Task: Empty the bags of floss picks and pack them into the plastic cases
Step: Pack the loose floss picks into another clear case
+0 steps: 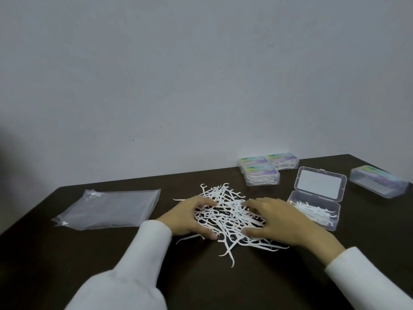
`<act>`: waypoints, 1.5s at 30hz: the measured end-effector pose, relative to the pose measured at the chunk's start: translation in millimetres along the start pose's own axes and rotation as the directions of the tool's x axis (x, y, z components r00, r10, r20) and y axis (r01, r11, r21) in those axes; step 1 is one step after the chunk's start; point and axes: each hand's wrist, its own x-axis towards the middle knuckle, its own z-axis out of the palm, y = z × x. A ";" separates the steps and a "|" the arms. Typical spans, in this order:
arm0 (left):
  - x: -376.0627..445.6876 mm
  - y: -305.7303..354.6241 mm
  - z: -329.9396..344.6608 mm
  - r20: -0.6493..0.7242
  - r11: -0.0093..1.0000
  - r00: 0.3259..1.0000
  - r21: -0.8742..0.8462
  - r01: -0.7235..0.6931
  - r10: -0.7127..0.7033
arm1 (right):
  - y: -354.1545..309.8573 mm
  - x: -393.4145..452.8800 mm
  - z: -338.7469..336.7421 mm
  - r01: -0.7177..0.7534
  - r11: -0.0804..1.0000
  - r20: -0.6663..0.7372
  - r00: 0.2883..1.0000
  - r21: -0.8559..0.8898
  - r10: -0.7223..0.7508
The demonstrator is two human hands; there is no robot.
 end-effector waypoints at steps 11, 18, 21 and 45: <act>4.2 -1.5 8.3 -0.238 0.992 0.971 0.121 0.016 0.014 | 2.9 -1.6 1.6 -0.059 0.981 -0.100 0.992 0.186 0.078; 5.0 7.9 11.1 -0.284 0.973 0.957 0.229 0.006 0.061 | -0.7 -1.9 3.1 -0.048 0.961 -0.157 0.983 0.274 0.094; 2.9 13.1 11.1 -0.326 0.961 0.943 0.274 0.022 0.072 | -0.5 -2.3 1.3 -0.053 0.946 -0.179 0.977 0.321 0.116; 3.1 32.2 -1.0 -0.618 0.971 0.785 -0.159 -0.179 0.044 | 46.3 -13.9 -30.6 -0.102 0.637 -0.246 0.866 0.764 0.434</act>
